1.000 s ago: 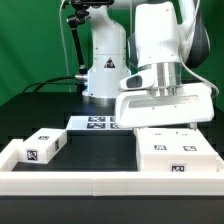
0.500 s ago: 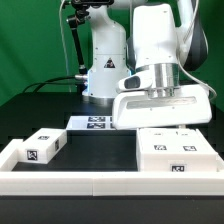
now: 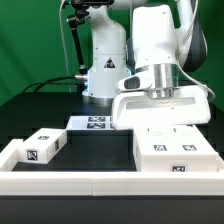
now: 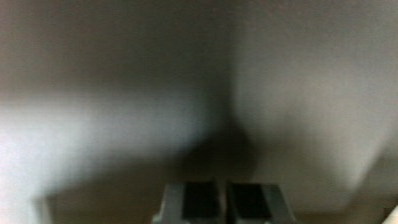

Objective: Assemble cabinet

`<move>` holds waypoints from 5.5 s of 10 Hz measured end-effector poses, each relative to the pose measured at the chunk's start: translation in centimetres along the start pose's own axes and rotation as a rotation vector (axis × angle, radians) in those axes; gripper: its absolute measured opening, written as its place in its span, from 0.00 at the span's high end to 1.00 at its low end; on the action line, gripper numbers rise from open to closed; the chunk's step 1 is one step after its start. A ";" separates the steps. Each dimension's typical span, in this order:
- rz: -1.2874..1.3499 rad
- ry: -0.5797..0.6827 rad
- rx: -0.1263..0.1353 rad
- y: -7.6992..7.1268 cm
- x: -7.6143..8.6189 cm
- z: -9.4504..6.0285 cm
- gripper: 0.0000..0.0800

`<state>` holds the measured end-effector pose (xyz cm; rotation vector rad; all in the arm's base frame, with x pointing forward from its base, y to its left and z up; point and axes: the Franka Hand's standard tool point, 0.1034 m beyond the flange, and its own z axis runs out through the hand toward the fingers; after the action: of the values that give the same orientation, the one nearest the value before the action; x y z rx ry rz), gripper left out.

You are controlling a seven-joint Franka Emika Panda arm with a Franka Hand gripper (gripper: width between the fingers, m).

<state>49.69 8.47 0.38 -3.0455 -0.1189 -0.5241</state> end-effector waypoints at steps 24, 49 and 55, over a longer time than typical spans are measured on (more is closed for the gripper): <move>-0.052 -0.081 0.059 -0.3 7.1 -11.0 1.00; -0.080 -0.221 0.026 13.6 1.1 -11.7 0.00; 0.132 -0.317 -0.013 16.1 -0.4 -10.0 0.00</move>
Offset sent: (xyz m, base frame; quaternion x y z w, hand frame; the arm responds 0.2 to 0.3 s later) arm -0.0045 -0.0101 0.0330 0.0217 -0.0255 -0.0216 0.9992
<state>47.38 -8.17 9.14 -3.0947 0.0747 -0.0320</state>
